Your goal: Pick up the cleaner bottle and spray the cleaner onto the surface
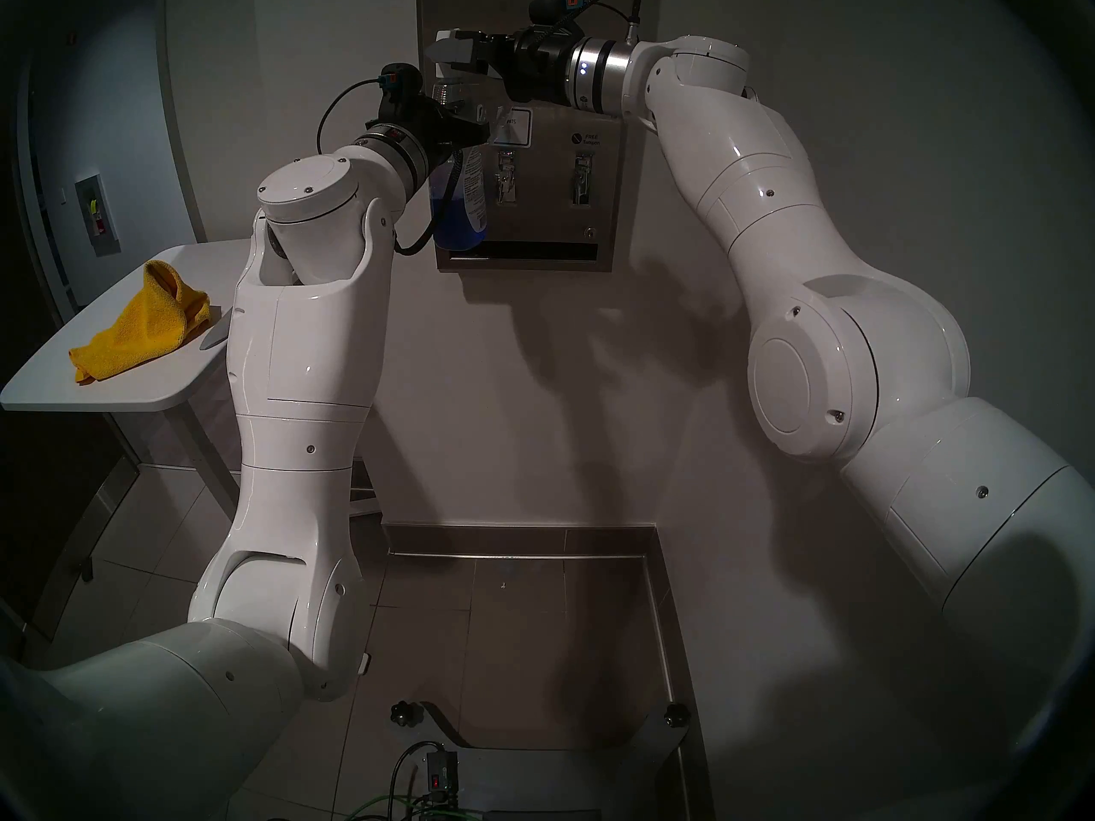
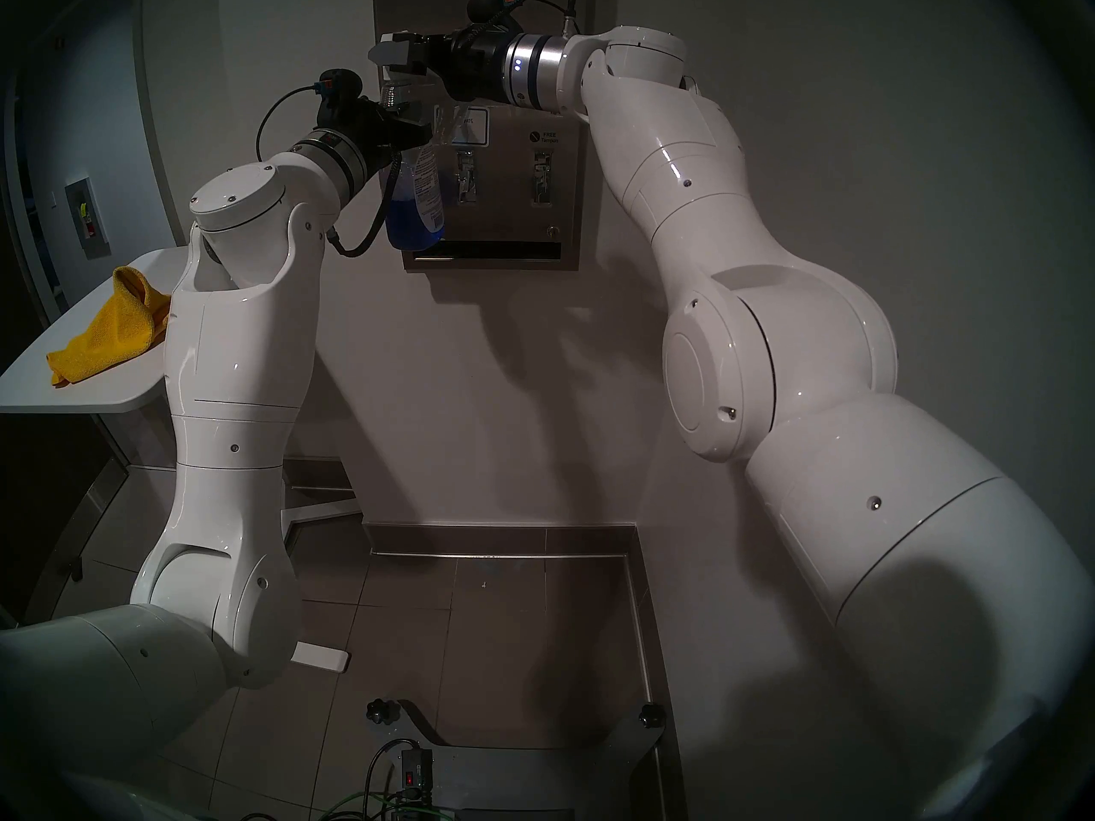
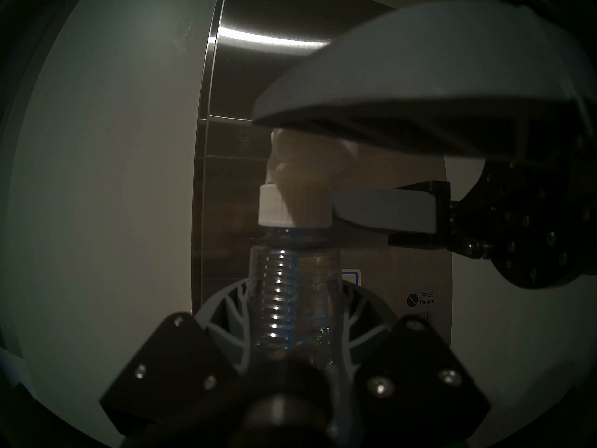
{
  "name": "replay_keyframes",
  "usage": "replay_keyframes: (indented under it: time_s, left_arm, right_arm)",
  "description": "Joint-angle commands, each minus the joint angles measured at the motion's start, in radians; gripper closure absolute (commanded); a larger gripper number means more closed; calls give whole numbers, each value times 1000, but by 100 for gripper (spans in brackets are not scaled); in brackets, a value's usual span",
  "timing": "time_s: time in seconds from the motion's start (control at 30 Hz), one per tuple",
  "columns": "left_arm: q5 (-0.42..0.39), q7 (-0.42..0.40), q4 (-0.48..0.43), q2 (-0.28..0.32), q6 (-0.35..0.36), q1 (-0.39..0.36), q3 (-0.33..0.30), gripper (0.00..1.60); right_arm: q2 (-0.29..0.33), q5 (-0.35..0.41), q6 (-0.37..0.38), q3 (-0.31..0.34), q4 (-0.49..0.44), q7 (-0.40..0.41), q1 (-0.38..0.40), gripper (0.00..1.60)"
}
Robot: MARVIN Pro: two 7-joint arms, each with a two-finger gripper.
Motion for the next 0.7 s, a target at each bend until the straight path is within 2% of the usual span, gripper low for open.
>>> replay_keyframes:
  time_s: [0.0, 0.67]
  left_arm:
    - [-2, 2, -49, -6, -30, -68, -6, 160]
    - [9, -6, -50, -15, -31, -69, -13, 160]
  right_arm:
    - [7, -3, -27, -10, 18, 47, 103, 0]
    - [56, -8, -97, -60, 143, 225, 172, 0]
